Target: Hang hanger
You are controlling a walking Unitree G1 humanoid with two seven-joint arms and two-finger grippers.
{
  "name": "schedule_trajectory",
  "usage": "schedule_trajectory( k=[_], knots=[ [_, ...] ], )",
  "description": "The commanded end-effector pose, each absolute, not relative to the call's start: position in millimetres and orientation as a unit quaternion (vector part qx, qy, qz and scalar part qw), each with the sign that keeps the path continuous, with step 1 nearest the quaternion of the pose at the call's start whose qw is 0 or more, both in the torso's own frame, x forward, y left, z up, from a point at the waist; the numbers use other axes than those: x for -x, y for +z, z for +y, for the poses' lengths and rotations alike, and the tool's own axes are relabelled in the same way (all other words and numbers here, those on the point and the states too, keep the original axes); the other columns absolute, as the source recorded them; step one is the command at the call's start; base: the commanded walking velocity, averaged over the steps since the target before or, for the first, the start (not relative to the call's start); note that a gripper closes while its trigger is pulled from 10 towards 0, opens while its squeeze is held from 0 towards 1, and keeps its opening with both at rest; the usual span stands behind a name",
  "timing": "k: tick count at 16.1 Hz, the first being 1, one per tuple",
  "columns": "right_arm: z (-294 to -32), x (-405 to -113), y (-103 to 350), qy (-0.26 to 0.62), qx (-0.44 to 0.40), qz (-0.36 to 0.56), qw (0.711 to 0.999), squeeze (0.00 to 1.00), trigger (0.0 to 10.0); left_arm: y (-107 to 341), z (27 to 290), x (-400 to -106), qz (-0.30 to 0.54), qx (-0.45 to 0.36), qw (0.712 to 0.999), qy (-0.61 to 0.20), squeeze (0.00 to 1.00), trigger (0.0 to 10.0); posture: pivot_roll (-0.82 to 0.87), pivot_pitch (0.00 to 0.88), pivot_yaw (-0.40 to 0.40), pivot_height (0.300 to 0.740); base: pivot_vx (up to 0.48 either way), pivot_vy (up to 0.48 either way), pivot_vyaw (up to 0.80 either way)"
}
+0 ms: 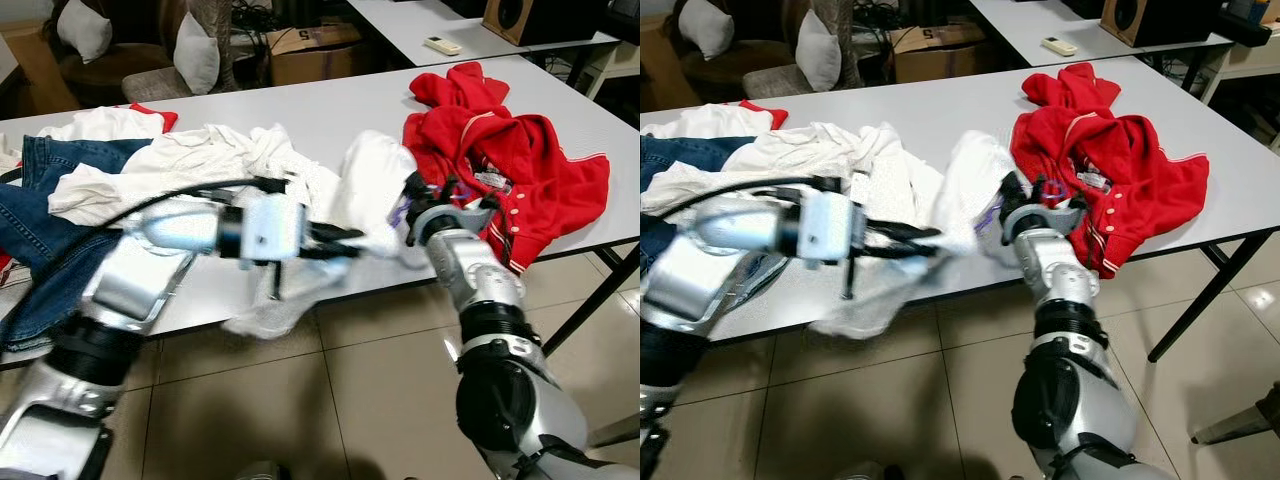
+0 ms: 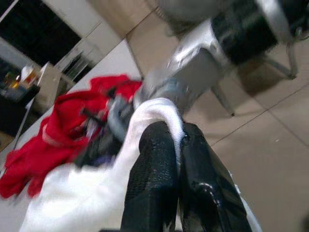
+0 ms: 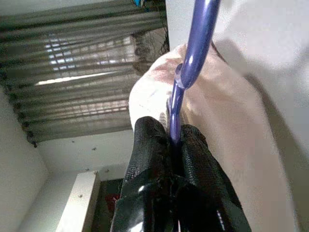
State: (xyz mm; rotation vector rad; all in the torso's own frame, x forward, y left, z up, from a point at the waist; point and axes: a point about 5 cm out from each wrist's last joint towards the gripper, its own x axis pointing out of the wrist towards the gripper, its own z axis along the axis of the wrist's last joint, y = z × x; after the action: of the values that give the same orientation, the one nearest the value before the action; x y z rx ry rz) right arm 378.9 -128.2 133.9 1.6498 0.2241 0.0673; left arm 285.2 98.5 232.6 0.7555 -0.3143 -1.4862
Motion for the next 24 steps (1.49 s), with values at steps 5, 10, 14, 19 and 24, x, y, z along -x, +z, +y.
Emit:
schedule_trajectory(
  k=[5,10,14,19,24],
  knots=[
    [-107.3,-386.5,153.2,0.062,-0.745,0.093,0.657,0.00,10.0,212.5,72.6,-269.8,-0.128,-0.348,0.601,-0.708,0.00,0.0,-0.01,0.000,0.109,0.740,0.000,0.000,0.00],
    [-115.6,-390.6,164.9,0.070,-0.754,0.070,0.650,0.00,10.0,181.5,72.8,-276.5,-0.074,-0.353,0.630,-0.688,0.00,0.0,-0.01,0.000,0.098,0.740,0.000,0.000,0.00],
    [-123.5,-390.9,170.6,0.078,-0.719,0.046,0.689,0.00,10.0,165.3,89.3,-279.4,-0.019,-0.345,0.650,-0.677,1.00,10.0,-0.02,0.000,0.095,0.740,0.000,0.000,0.00],
    [-132.8,-392.7,173.6,0.070,-0.659,0.036,0.748,0.00,10.0,161.0,103.0,-264.7,0.014,-0.203,0.700,-0.684,1.00,10.0,-0.03,0.000,0.085,0.740,0.000,0.000,0.00],
    [-138.7,-374.5,186.6,0.165,-0.606,0.015,0.778,0.00,10.0,145.7,181.8,-273.4,0.073,-0.042,0.873,-0.480,1.00,10.0,-0.03,0.000,0.052,0.740,0.000,0.000,0.48]
  ],
)
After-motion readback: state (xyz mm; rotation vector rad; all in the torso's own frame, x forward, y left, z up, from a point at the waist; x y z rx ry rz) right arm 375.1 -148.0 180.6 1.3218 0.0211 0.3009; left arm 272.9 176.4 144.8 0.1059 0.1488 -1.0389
